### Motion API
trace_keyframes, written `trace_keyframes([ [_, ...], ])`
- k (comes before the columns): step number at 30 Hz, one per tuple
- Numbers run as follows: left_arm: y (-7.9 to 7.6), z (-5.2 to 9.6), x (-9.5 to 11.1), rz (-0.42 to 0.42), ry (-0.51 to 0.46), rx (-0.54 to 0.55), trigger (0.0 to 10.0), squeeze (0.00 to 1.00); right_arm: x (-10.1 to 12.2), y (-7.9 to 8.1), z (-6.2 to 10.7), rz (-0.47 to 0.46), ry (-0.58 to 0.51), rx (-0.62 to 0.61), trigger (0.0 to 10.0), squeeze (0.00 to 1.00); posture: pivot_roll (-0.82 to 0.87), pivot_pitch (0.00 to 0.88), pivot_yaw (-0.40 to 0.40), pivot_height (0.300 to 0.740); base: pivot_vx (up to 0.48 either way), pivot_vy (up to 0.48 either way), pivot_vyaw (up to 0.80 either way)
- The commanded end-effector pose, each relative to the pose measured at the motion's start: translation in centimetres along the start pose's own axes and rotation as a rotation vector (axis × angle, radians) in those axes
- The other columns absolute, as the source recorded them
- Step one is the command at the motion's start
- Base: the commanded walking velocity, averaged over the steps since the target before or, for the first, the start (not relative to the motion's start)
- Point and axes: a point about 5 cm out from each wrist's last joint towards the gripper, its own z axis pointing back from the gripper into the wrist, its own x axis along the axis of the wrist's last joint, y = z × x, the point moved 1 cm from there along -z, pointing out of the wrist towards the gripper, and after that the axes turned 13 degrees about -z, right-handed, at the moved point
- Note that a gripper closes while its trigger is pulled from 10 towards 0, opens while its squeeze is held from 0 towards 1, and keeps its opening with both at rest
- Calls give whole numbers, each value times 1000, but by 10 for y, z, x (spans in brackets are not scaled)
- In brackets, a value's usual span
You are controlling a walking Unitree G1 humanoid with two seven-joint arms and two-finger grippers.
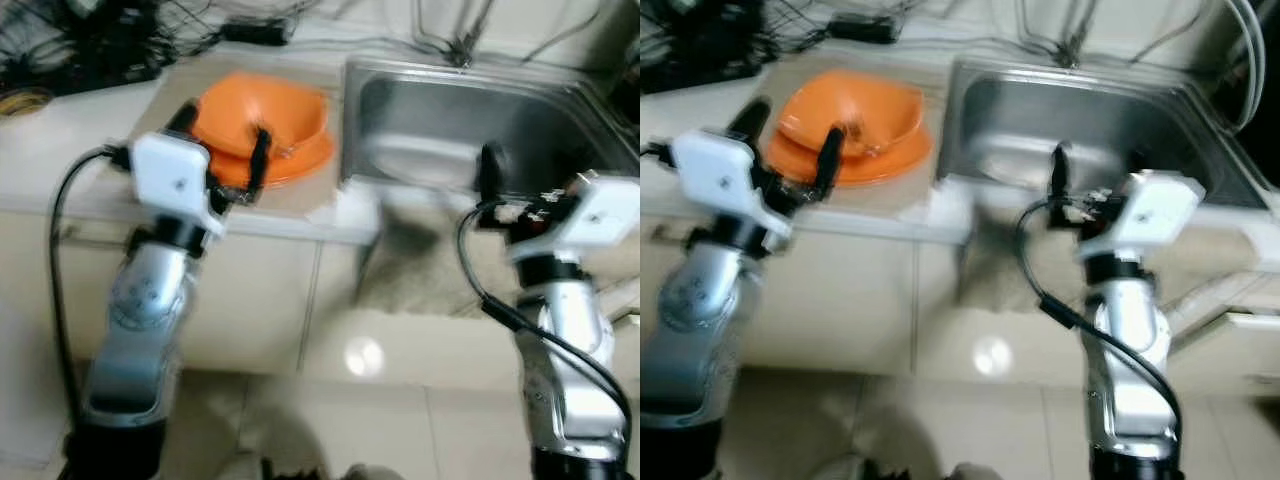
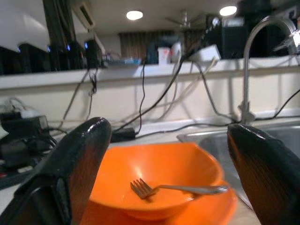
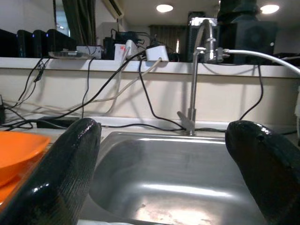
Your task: Kitchen organization
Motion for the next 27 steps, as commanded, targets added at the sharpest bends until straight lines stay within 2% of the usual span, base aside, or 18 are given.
trace_keyframes([
  [1, -6, 0, 3, 16, -7, -24, 10000, 0, 5, -6, 0, 20, -9, -16, 10000, 0, -201, 137, -62, 740, 382, 0, 0],
  [10, 2, -1, 2, 1, 1, 1, 10000, 0, -1, 9, -11, -4, 31, 78, 10000, 0, -190, 126, -63, 740, 377, 0, 0],
  [17, 22, -1, -5, -27, 59, 102, 10000, 0, -5, 13, -18, -23, 49, 96, 10000, 0, -170, 129, -71, 740, 350, 0, 0],
  [19, 37, -2, -4, -37, 84, 160, 10000, 0, -6, 16, -20, -44, 51, 100, 10000, 0, -145, 131, -78, 740, 0, 0, 0],
  [21, 37, -2, -4, -37, 84, 160, 10000, 0, -6, 16, -20, -44, 51, 100, 10000, 0, -145, 131, -78, 740, 0, 0, 0],
  [23, 44, -1, -4, -63, 93, 166, 10000, 0, -10, 18, -24, -57, 63, 101, 10000, 0, -136, 134, -74, 740, 0, 0, 0],
  [27, 41, 4, -14, -62, 142, 159, 10000, 0, -13, 17, -26, -47, 73, 95, 10000, 0, -136, 135, -72, 740, 0, 0, 0],
])
